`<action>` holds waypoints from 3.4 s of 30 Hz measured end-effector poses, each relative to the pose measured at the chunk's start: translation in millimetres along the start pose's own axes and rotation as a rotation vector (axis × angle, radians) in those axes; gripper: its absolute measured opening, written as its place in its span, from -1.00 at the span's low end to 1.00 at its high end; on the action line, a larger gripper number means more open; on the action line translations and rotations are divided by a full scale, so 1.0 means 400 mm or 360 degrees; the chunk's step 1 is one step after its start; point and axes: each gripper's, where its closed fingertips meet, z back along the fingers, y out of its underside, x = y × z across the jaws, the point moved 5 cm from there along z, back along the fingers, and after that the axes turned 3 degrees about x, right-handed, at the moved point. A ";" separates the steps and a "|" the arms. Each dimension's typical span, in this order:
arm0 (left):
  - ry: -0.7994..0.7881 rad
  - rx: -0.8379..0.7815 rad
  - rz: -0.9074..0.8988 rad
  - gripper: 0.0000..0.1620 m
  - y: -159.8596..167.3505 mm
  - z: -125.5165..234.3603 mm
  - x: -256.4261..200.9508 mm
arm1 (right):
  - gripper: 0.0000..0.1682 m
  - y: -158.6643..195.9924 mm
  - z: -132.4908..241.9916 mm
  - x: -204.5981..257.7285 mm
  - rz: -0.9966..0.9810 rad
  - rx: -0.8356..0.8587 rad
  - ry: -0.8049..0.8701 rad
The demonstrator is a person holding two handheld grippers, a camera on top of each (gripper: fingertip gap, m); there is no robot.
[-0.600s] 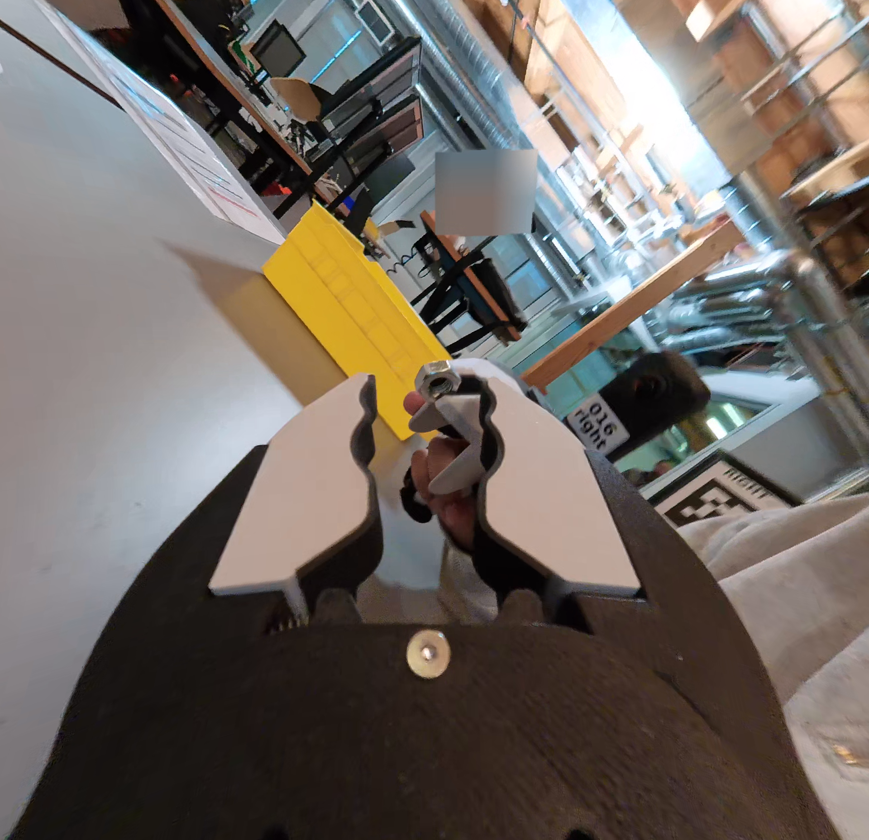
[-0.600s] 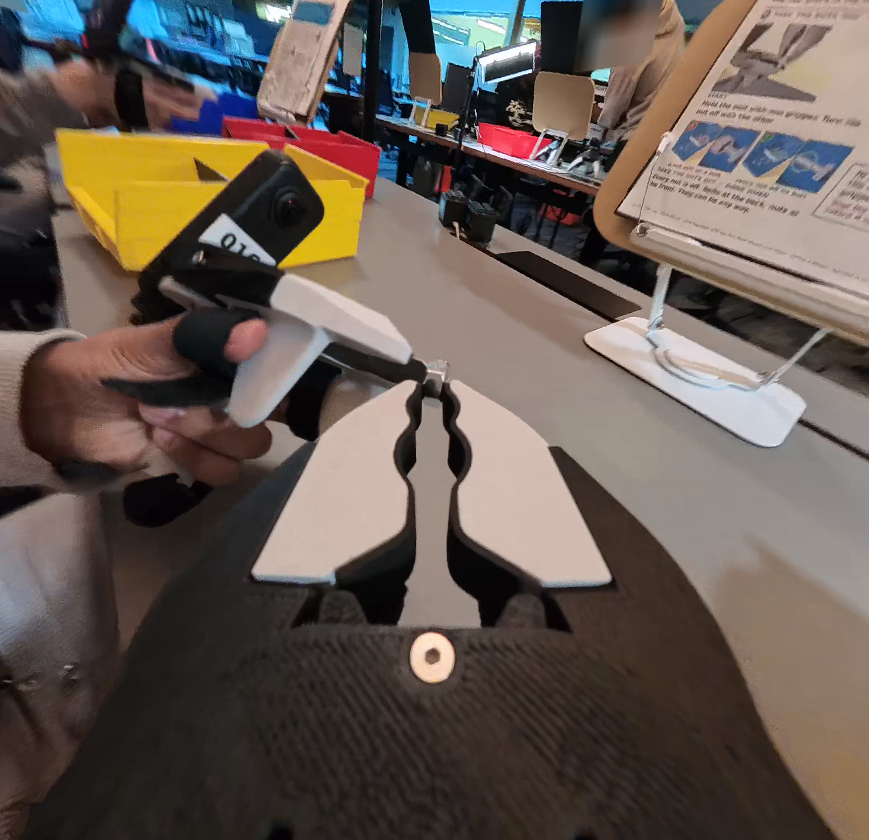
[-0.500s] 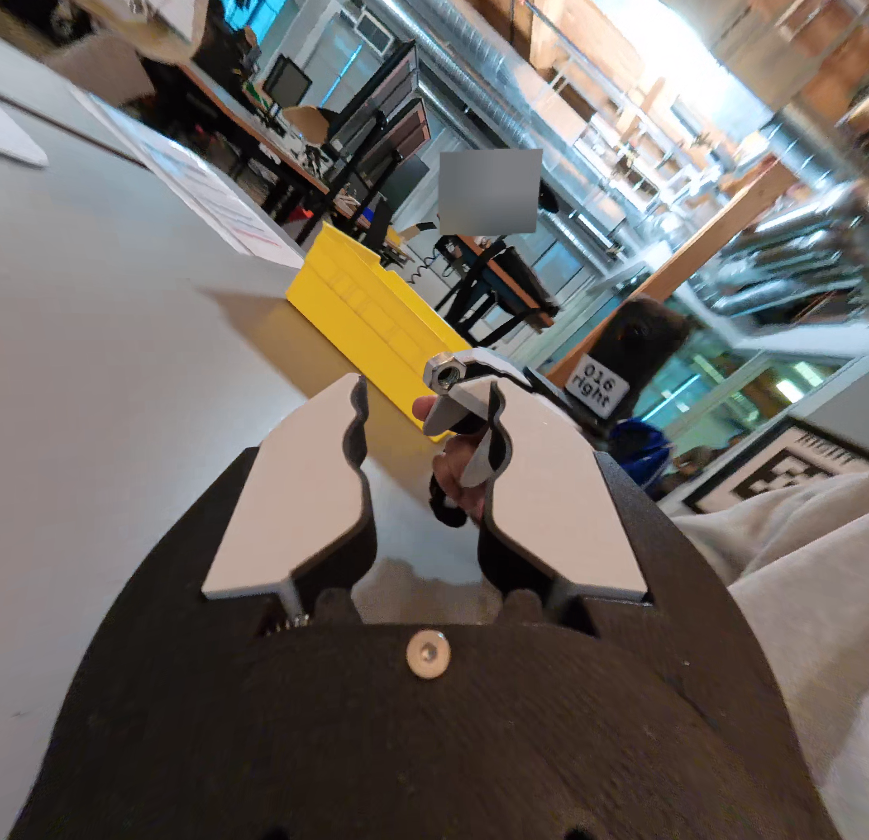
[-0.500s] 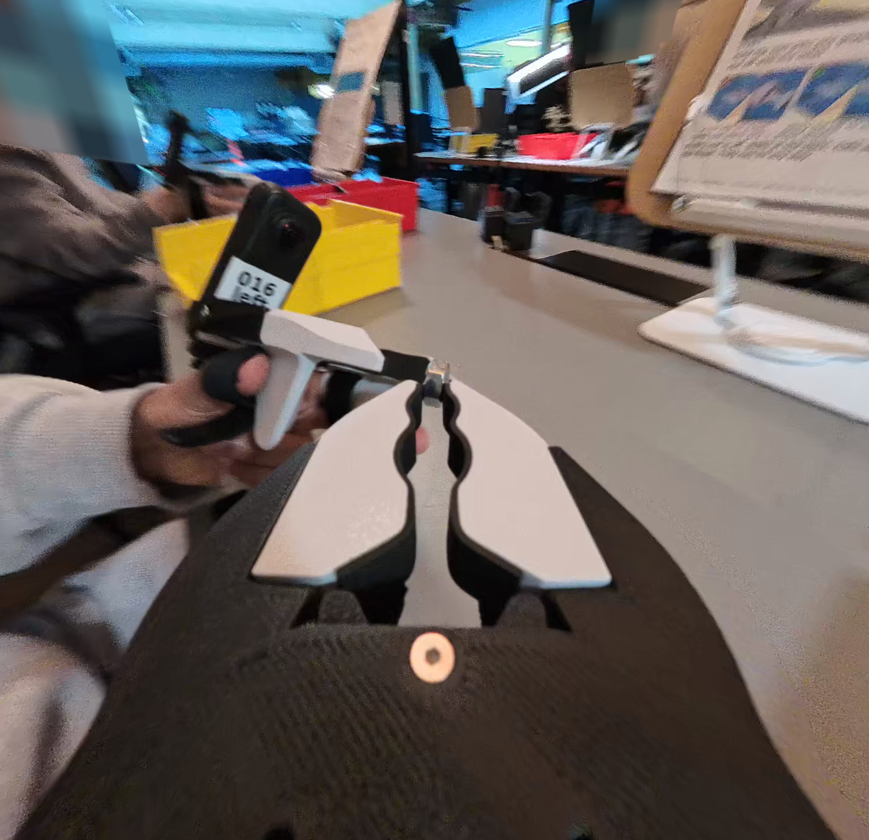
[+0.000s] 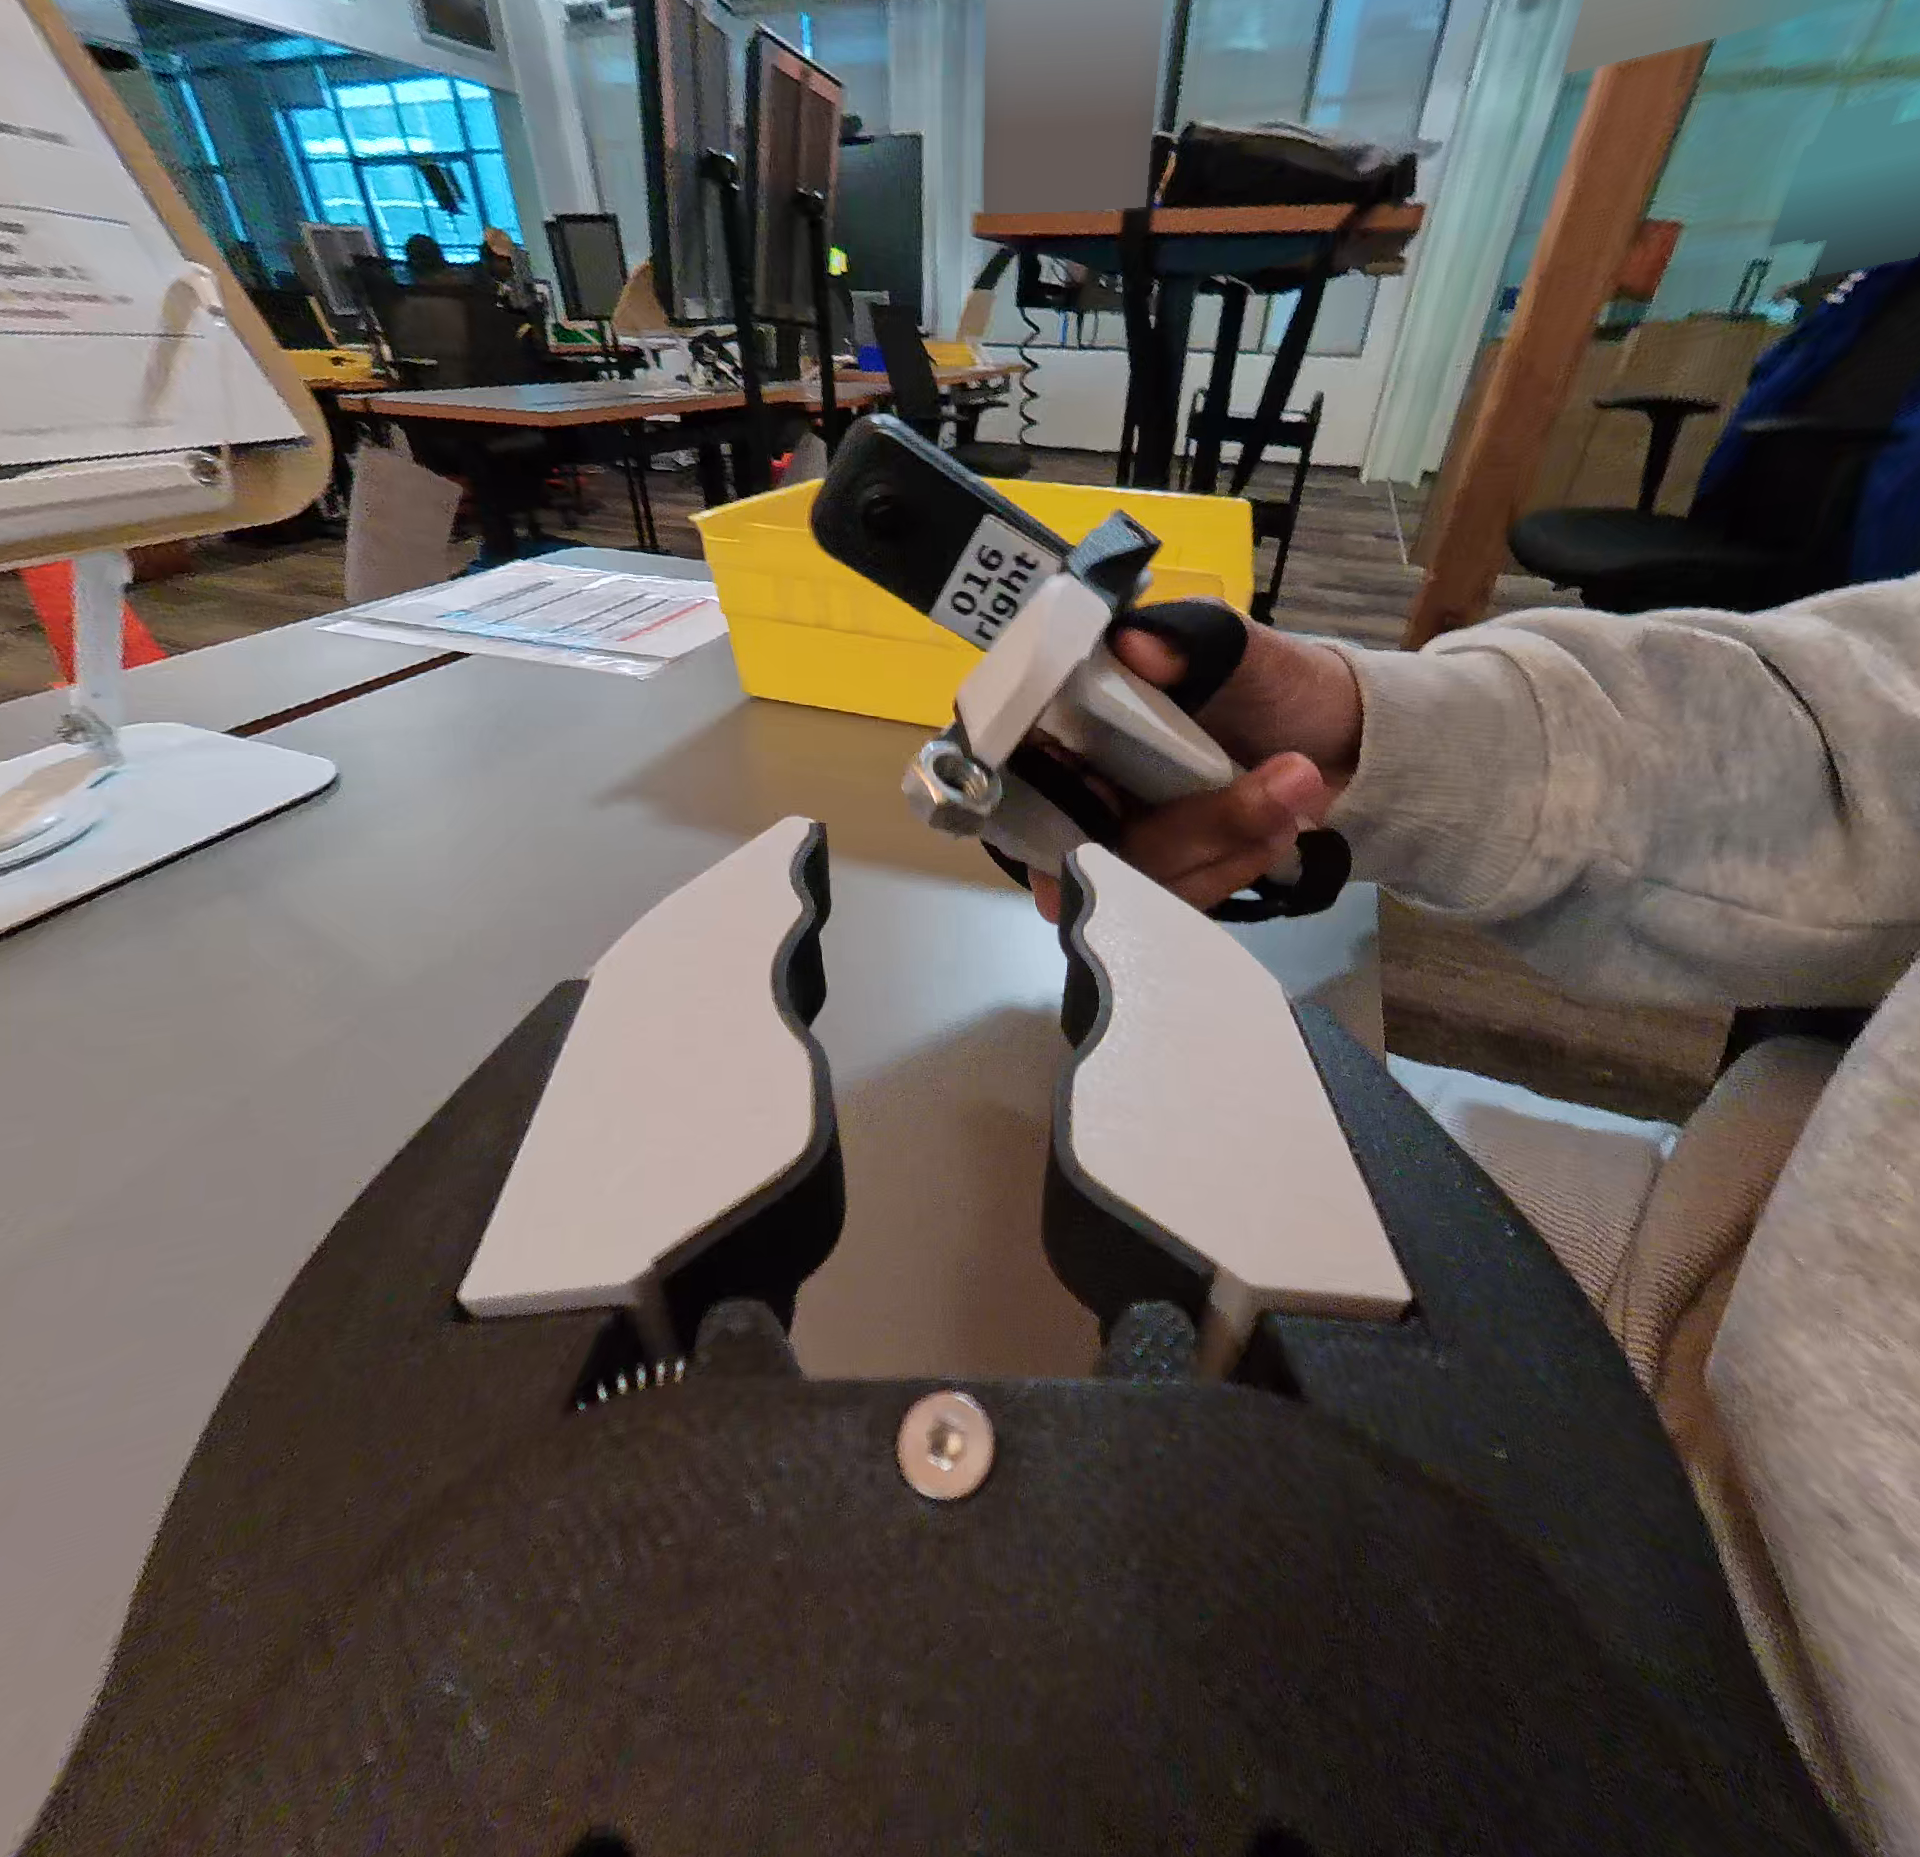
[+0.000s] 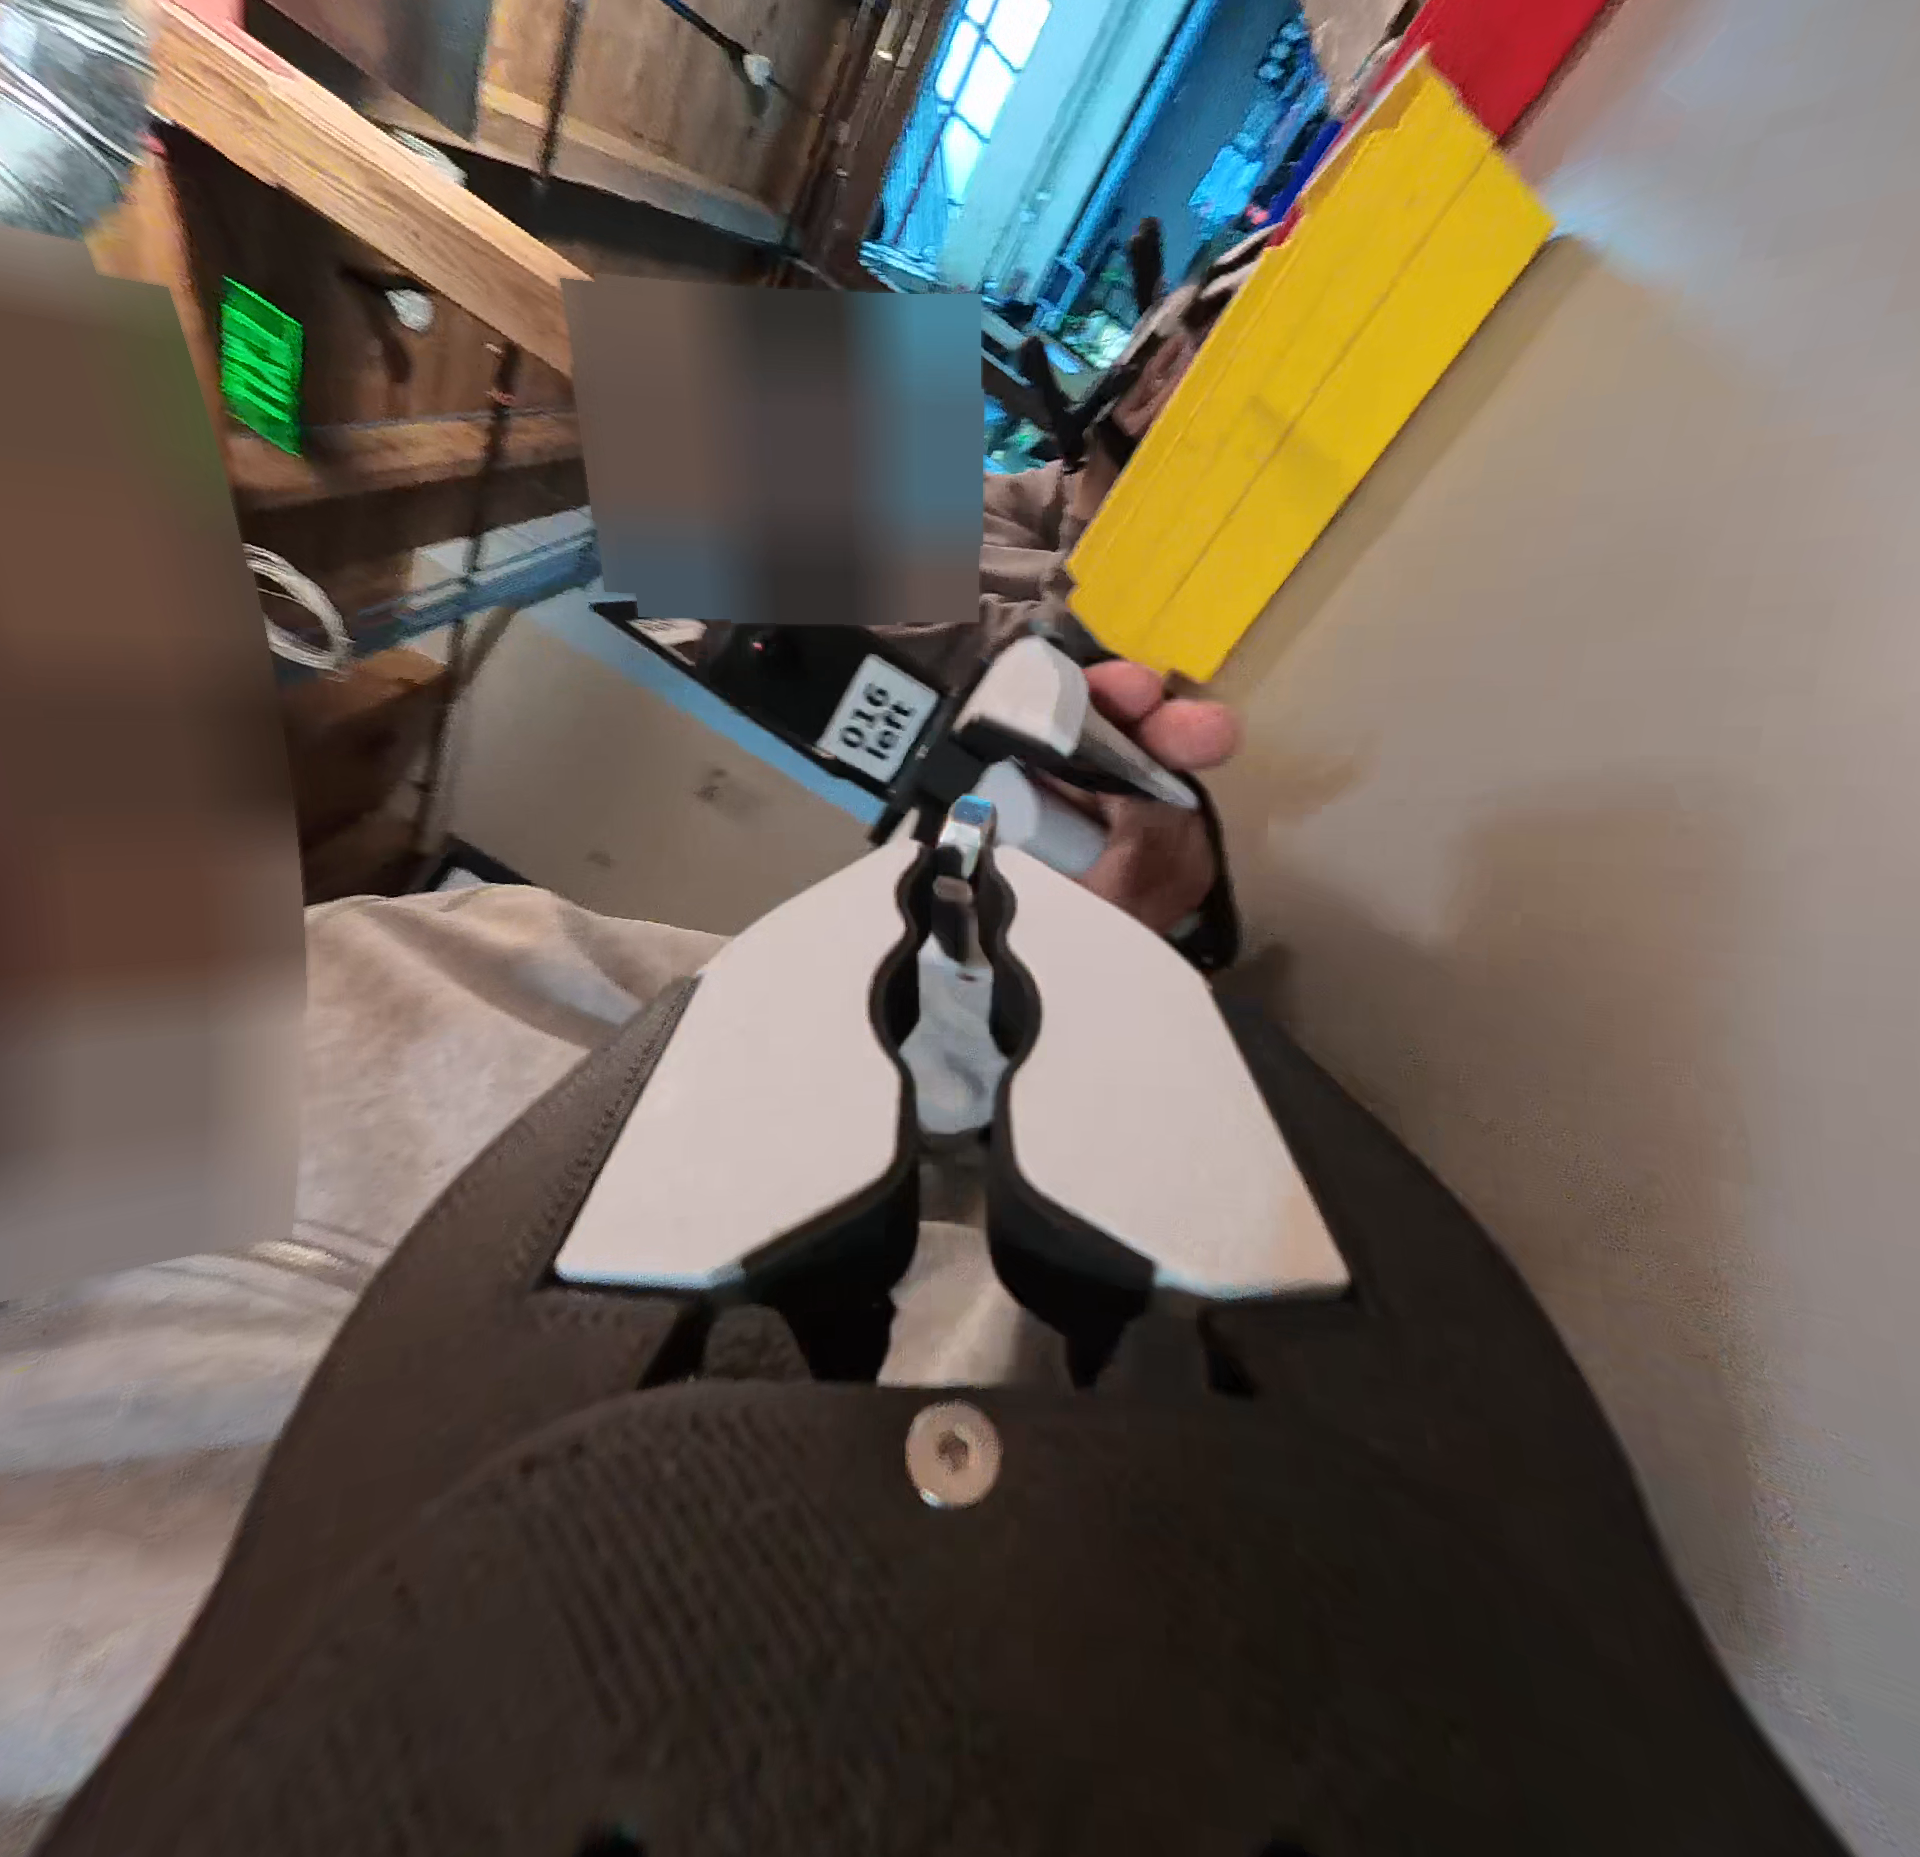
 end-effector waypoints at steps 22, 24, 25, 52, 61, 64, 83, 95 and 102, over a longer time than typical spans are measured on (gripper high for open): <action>0.0090 0.0013 -0.0071 -0.77 0.006 -0.013 -0.036 | -0.90 0.038 -0.002 -0.021 -0.0500 0.0158 -0.0304; 0.0098 0.0012 -0.0072 -0.79 0.005 -0.014 -0.038 | -0.90 0.037 -0.002 -0.021 -0.0502 0.0155 -0.0310; 0.0095 0.0010 -0.0070 -0.79 0.005 -0.014 -0.038 | -0.90 0.037 -0.001 -0.021 -0.0505 0.0153 -0.0315; 0.0213 -0.0133 0.0268 -0.79 -0.015 0.024 0.007 | -0.56 0.004 0.006 0.055 0.1264 0.0035 0.0438; 0.0307 -0.0091 0.0235 -0.80 -0.008 0.017 -0.015 | -0.64 0.028 -0.014 0.041 0.1332 0.0170 0.0474; 0.0322 -0.0082 0.0231 -0.80 -0.006 0.014 -0.019 | -0.66 0.030 -0.016 0.044 0.1354 0.0179 0.0466; 0.0362 -0.0082 0.0244 -0.80 -0.007 0.014 -0.025 | -0.80 0.045 -0.023 0.052 0.1386 0.0221 0.0401; 0.0339 -0.0133 0.0284 -0.81 -0.013 0.018 -0.016 | -0.80 0.029 -0.012 0.063 0.1387 0.0125 0.0393; 0.0363 -0.0134 0.0298 -0.82 -0.012 0.017 -0.020 | -0.80 0.036 -0.019 0.059 0.1400 0.0152 0.0395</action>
